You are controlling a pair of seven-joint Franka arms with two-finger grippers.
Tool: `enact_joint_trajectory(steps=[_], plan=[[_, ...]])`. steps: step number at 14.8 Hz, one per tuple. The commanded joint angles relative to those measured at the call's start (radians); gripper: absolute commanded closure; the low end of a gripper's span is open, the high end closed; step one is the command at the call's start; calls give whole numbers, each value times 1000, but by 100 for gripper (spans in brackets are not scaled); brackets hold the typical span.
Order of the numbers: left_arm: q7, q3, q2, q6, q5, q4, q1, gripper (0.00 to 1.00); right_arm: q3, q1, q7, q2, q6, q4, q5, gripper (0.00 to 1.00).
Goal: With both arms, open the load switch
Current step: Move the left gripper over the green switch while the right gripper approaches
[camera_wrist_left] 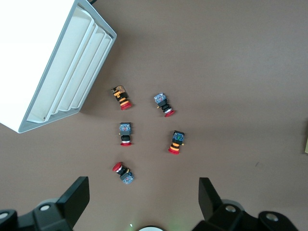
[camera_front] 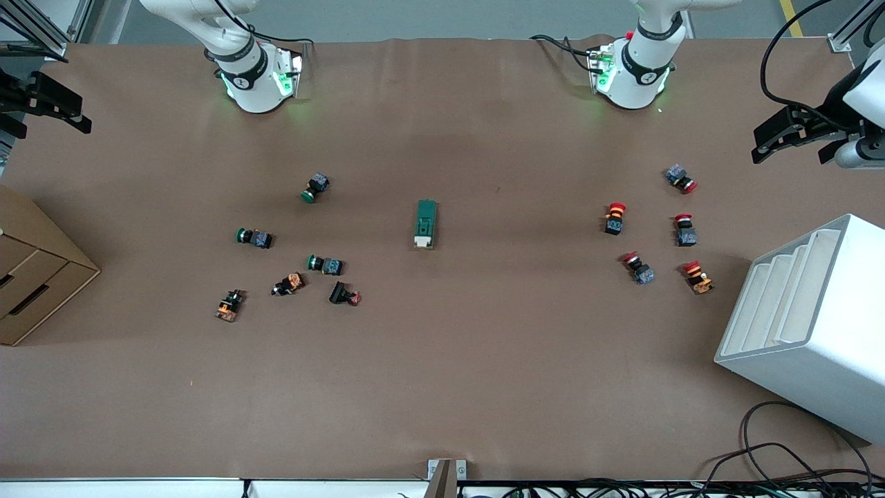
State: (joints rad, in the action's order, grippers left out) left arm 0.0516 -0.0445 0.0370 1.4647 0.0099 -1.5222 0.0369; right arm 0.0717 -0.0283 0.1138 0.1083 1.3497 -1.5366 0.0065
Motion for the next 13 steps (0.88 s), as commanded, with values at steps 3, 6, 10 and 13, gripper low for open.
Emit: enact_joint_trajectory(steps=[3,6,10,13], plan=[[13,-25,0,-10,55,20,1,0,-6,10,15,25,3,-25,6,0],[13,-26,-8,-10,52,22,8,0,-6,10,17,25,3,-20,6,0],[112,-138,-48,41,53,20,21,0,-4,16,7,-25,5,10,6,0],[301,-299,-109,126,55,11,23,0,-3,21,18,-140,11,18,-5,0]])
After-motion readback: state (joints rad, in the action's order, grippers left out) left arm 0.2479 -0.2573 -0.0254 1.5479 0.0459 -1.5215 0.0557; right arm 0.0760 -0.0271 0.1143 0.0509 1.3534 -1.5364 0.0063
